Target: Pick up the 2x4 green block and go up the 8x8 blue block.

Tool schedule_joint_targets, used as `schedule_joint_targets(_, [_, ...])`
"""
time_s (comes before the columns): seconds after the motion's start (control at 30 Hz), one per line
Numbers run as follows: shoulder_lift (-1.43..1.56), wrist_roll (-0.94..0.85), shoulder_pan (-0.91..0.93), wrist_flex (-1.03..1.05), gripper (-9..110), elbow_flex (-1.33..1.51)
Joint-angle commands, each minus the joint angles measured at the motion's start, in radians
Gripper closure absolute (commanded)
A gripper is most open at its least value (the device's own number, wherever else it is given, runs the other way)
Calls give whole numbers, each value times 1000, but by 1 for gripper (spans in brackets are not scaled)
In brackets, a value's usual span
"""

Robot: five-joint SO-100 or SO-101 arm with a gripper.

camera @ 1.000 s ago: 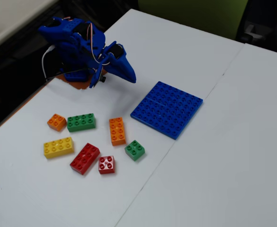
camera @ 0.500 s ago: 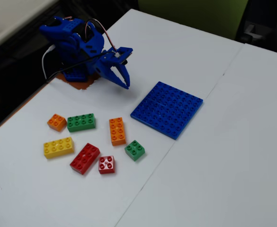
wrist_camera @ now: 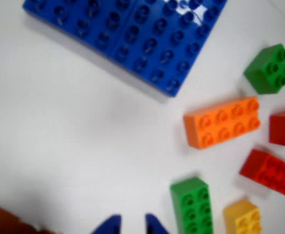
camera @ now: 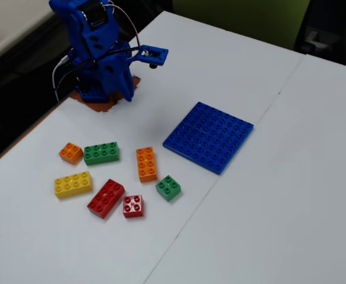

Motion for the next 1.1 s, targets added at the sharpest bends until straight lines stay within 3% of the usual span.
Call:
schedule_joint_targets(0.0, [-95,-348,121,-5,92,-92])
schedule_joint_targets(0.23, [-258,-818,351,-129,88,-94])
schedule_joint_targets(0.5, [-360,-905,445,-258,81,-77])
schedule_joint_targets(1.07, [-581,-1097,545,-572,80,-87])
